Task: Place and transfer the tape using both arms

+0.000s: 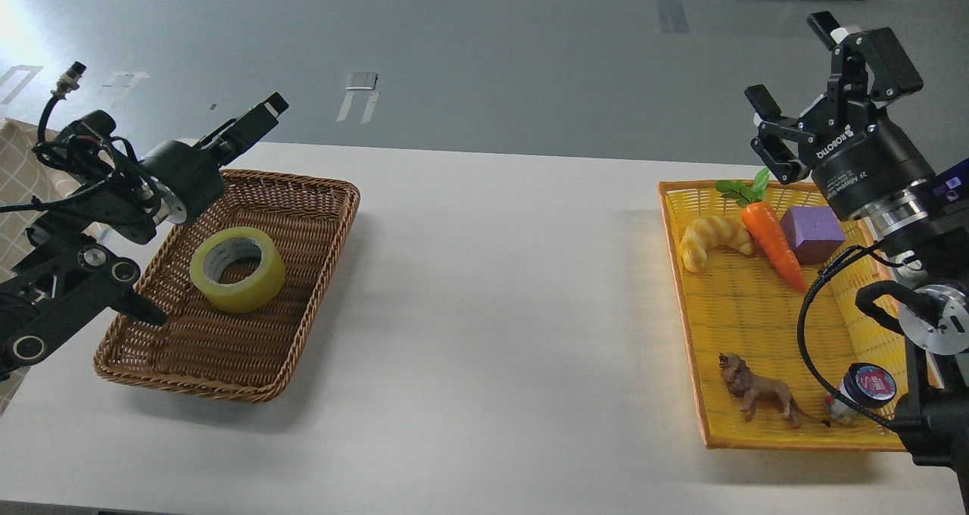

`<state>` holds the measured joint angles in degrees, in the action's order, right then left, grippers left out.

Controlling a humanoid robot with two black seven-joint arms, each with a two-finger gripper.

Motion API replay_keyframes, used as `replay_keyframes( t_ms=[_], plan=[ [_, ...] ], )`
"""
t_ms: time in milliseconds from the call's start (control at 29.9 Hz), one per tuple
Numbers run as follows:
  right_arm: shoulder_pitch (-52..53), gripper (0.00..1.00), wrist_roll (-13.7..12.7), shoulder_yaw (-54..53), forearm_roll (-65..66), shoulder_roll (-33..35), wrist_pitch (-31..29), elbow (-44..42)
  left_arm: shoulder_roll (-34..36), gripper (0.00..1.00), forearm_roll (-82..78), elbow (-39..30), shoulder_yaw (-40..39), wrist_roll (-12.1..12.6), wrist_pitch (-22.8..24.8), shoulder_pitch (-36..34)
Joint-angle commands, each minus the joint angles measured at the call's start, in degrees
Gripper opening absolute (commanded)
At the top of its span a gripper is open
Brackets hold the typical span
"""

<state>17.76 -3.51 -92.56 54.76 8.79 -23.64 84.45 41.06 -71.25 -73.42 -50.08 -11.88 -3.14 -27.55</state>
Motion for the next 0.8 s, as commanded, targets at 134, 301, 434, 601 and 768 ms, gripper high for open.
replay_keyframes(
  t_ms=[134, 301, 434, 601, 768],
  plan=[
    [0.79, 1.0, -0.09, 0.28, -0.09, 0.71, -0.18, 2.29, -7.91, 0.98, 12.97, -2.16, -8.37, -10.69, 0.67, 0.3],
    [1.66, 1.0, -0.09, 2.2, 0.0, 0.0, -0.27, 3.53, -9.24, 0.98, 16.83, -2.6, -9.42, -10.97, 6.97, -0.4],
    [5.35, 1.0, -0.09, 5.19, 0.09, -0.08, 0.08, 3.09, -9.59, 0.98, 25.44, -2.69, -12.32, -10.35, 14.9, -2.51],
    [8.7, 1.0, -0.27, 8.01, 0.18, -3.94, 5.6, 3.17, -14.06, 0.98, 37.04, -2.6, -13.72, -8.95, 17.64, -4.18],
    [8.61, 1.0, -0.18, 8.71, 0.18, -6.94, 6.94, 2.91, -17.05, 0.98, 37.5, -3.3, -17.86, -8.68, 21.92, -2.78]
  ],
)
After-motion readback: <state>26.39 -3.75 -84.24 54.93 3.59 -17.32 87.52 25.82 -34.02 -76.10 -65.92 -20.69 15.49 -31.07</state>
